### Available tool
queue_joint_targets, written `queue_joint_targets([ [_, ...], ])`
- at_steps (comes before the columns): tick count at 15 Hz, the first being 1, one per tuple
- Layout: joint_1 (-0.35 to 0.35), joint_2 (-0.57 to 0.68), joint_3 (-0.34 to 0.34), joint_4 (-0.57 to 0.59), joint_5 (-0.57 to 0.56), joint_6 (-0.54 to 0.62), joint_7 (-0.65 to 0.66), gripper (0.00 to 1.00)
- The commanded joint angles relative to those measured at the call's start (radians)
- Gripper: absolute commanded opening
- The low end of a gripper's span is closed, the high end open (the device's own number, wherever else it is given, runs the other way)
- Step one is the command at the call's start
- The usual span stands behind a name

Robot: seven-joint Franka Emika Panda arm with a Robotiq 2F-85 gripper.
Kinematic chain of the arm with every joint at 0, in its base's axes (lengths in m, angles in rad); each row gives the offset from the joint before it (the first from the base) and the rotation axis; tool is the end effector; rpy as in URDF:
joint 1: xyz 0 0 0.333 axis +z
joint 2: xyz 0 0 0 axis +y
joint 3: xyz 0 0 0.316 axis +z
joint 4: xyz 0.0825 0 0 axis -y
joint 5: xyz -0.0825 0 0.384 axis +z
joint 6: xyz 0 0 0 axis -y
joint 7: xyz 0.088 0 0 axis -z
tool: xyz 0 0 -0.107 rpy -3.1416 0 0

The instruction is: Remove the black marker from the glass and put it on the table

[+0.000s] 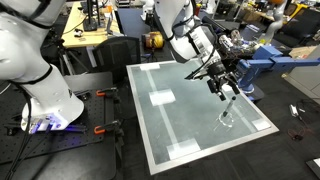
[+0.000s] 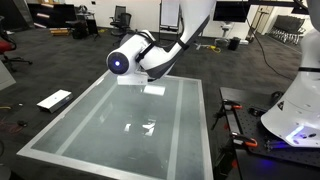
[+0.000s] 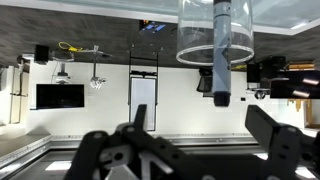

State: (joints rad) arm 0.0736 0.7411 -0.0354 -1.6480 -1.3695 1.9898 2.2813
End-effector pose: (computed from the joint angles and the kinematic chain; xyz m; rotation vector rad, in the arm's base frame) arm 0.6749 -0.0321 0.1893 1.7027 -1.3372 1.0847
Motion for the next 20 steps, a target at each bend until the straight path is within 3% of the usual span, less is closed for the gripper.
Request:
queue_joint_targets([
  [1, -0.001, 0.041, 0.000, 0.061, 0.011, -0.031, -0.016, 1.00],
  [6, -0.001, 0.068, -0.001, 0.095, 0.014, -0.031, -0.024, 1.00],
  [7, -0.002, 0.071, -0.002, 0.100, 0.015, -0.030, -0.026, 0.75],
  [9, -0.001, 0.078, -0.003, 0.107, 0.014, -0.030, -0.026, 0.66],
  [17, 0.001, 0.090, -0.005, 0.120, 0.014, -0.032, -0.028, 0.04],
  [18, 0.002, 0.090, -0.005, 0.120, 0.013, -0.033, -0.027, 0.01],
  [20, 0.002, 0.086, -0.005, 0.116, 0.014, -0.036, -0.027, 0.05],
])
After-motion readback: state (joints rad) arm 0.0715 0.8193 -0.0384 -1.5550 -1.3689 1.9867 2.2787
